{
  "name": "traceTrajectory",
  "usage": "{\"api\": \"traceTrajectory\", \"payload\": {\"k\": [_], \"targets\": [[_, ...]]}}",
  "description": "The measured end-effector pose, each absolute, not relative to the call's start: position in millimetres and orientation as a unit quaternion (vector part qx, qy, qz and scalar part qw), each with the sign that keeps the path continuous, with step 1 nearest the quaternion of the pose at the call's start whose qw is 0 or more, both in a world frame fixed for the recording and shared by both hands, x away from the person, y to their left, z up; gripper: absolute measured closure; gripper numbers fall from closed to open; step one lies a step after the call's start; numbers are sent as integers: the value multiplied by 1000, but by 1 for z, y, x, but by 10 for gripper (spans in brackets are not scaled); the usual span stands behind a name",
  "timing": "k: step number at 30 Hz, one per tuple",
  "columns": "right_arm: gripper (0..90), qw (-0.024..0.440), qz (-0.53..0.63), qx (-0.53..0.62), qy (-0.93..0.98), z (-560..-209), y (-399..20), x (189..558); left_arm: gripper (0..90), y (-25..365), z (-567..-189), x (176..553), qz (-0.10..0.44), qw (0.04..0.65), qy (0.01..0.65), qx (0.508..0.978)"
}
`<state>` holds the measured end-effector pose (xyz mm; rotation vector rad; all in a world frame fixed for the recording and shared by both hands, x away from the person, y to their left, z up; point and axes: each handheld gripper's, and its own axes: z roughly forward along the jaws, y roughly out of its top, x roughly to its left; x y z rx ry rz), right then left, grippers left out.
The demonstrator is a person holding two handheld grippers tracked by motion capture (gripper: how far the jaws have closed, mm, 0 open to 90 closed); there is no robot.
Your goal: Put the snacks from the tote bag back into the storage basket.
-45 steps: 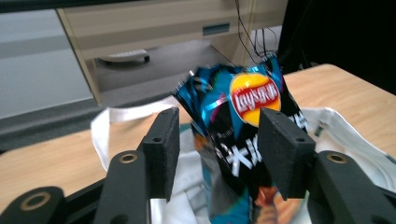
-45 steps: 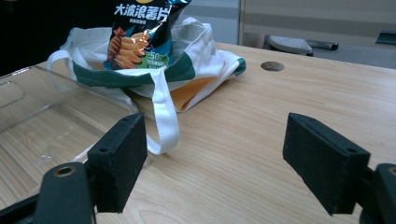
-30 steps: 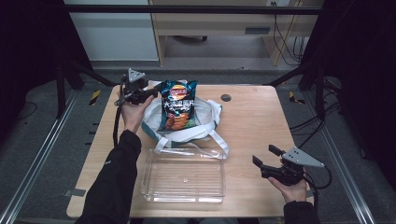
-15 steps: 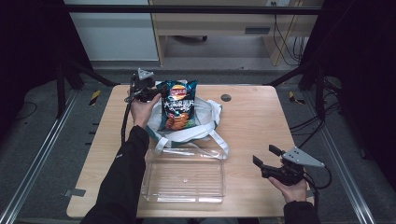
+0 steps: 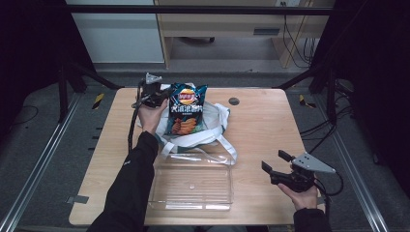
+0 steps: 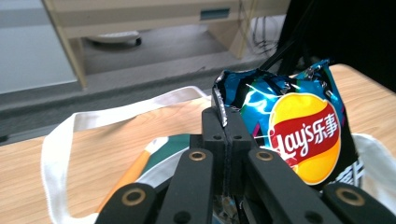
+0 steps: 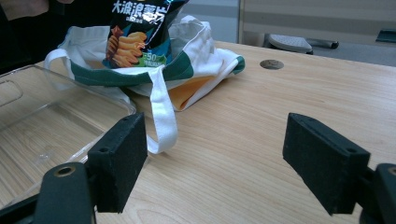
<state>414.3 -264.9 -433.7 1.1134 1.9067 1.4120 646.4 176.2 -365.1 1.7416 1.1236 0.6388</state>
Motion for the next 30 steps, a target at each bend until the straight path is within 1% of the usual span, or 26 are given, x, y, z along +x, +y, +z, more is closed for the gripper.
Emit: {"api": "traceTrajectory", "payload": {"k": [6,11,17,20,30], "targets": [[224,254,520,414,703,-436,-265,415,900,178,-359,622,255,509,433,699],[226,257,517,413,704,-436,-265,415,900,174,-351,597,267,531,397,700],[227,258,516,413,704,-436,-266,414,900,172,-342,580,273,549,374,696],[227,261,515,412,705,-437,-266,414,900,174,-329,567,280,565,355,690],[228,265,515,414,702,-436,-267,414,900,179,-293,530,300,585,316,684]]}}
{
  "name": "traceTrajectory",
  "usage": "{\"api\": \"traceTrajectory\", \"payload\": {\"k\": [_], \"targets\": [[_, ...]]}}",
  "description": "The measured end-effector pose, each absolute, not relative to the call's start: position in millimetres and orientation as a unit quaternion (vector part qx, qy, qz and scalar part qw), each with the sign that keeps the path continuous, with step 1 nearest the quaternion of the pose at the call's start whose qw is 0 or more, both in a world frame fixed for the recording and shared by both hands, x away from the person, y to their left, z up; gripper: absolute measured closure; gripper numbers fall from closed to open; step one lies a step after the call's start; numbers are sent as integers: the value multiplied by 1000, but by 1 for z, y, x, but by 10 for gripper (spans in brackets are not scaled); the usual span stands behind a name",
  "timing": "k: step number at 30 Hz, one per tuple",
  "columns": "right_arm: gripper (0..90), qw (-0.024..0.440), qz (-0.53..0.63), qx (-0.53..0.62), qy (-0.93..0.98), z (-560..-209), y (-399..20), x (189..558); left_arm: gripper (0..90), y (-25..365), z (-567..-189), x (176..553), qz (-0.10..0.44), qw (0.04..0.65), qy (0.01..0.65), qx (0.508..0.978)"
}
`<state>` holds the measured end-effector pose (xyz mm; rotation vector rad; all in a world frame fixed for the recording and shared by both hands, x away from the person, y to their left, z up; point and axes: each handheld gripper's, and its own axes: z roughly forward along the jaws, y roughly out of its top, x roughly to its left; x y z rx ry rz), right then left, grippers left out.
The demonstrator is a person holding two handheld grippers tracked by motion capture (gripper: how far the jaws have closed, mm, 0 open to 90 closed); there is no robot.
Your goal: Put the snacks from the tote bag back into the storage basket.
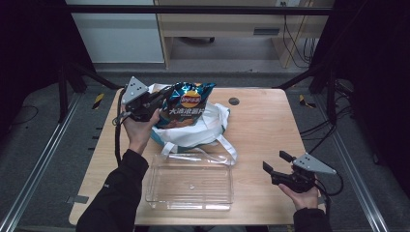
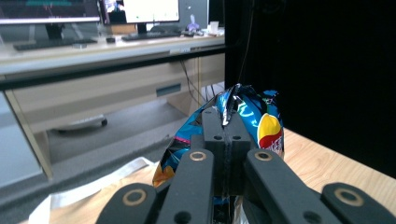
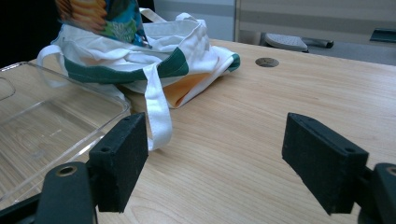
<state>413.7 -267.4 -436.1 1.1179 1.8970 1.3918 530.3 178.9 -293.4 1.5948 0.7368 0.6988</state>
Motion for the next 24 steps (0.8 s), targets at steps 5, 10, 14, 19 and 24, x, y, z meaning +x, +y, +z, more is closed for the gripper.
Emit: {"api": "traceTrajectory", "payload": {"k": [5,10,14,19,24], "targets": [[228,265,516,414,702,-436,-268,414,900,182,-278,513,313,585,300,685],[227,268,517,415,699,-435,-268,413,900,183,-270,494,312,595,292,681],[226,270,517,413,699,-435,-267,413,900,183,-266,477,308,598,286,682],[224,270,520,412,698,-434,-267,411,900,185,-264,459,307,605,281,678],[222,271,521,413,696,-434,-267,410,900,184,-266,449,305,607,283,678]]}}
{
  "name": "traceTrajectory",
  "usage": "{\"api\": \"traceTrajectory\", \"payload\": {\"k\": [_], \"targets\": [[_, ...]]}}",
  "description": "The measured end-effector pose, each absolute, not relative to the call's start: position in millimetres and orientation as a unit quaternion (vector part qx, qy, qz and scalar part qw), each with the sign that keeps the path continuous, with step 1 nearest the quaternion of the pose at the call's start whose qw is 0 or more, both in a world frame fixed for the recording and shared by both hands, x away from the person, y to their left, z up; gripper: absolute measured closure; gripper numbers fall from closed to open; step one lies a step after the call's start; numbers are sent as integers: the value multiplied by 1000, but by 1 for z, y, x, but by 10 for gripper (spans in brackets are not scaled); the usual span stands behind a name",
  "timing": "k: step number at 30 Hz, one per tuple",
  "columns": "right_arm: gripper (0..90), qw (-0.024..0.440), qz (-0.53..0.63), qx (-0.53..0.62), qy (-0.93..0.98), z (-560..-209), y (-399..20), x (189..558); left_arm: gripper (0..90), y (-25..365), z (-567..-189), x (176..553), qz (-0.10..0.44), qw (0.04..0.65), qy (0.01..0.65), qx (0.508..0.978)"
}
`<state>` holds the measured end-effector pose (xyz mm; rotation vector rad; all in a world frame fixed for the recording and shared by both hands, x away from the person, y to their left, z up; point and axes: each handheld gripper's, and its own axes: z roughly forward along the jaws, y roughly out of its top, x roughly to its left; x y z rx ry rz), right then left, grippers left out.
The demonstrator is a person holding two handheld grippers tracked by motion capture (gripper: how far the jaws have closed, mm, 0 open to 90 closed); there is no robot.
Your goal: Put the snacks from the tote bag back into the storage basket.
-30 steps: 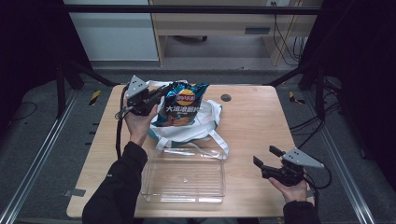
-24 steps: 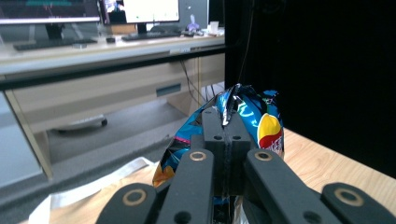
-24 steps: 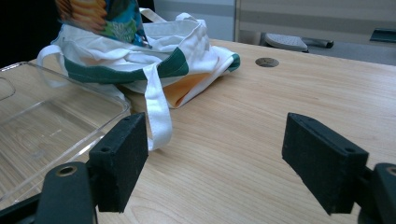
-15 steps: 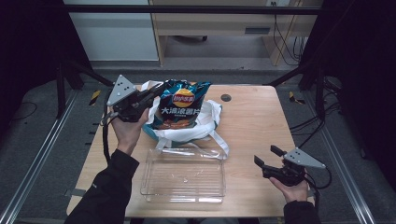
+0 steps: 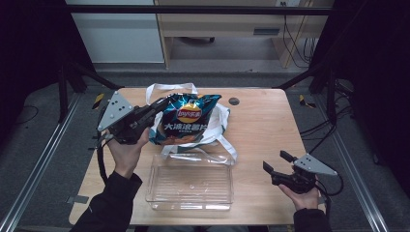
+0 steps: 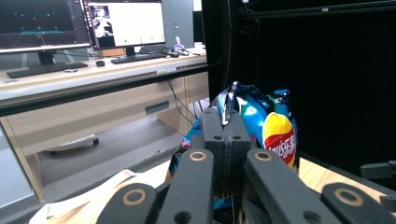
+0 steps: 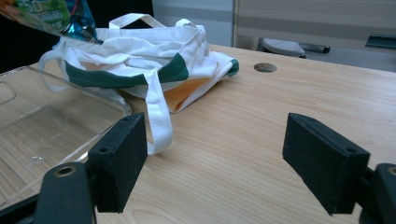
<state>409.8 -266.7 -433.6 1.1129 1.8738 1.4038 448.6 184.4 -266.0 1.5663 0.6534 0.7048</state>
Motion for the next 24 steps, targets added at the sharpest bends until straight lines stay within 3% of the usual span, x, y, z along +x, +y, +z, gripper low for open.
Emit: {"api": "traceTrajectory", "payload": {"k": [24], "targets": [[219,276,523,410,694,-432,-267,407,900,180,-275,393,278,629,259,678]]}}
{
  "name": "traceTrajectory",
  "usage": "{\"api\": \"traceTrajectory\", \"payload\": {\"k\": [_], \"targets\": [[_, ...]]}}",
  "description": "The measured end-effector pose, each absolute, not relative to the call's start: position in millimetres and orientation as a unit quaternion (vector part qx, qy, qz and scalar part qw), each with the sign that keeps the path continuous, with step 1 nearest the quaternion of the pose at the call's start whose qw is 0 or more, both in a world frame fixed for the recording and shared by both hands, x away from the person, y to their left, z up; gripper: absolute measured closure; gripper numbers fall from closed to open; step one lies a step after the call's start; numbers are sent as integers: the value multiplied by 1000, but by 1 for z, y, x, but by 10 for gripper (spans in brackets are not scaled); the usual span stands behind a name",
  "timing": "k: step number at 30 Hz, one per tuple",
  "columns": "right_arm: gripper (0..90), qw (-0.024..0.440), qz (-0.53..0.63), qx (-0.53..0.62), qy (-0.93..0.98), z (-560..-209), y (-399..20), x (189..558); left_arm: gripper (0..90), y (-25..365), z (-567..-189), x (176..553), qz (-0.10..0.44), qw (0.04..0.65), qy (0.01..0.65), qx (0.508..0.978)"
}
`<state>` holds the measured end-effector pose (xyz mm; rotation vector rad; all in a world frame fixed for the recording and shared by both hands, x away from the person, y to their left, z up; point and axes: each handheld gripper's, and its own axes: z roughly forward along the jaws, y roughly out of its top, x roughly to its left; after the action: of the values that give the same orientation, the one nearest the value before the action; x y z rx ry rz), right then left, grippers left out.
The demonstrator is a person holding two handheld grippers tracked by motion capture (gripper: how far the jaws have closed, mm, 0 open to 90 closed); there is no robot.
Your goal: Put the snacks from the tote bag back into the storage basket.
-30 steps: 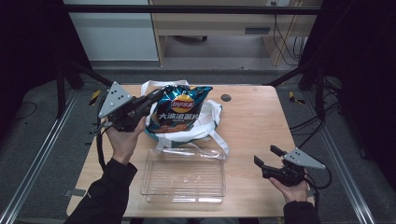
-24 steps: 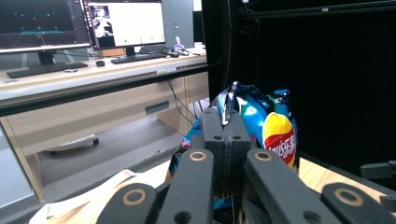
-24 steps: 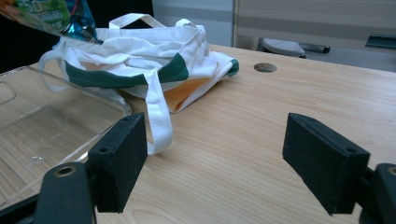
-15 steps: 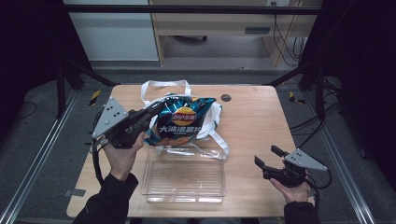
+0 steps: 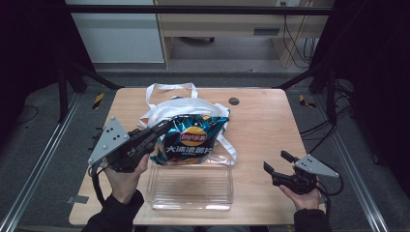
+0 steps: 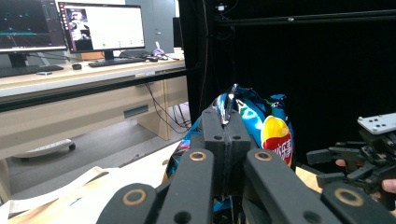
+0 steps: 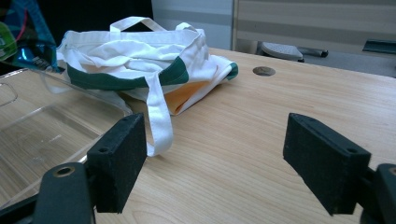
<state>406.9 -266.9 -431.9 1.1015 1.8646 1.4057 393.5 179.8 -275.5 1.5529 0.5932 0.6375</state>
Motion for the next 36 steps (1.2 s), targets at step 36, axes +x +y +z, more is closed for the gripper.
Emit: {"api": "traceTrajectory", "payload": {"k": [36], "targets": [[221,273,520,408,699,-434,-266,407,900,165,-354,403,216,590,295,720]]}}
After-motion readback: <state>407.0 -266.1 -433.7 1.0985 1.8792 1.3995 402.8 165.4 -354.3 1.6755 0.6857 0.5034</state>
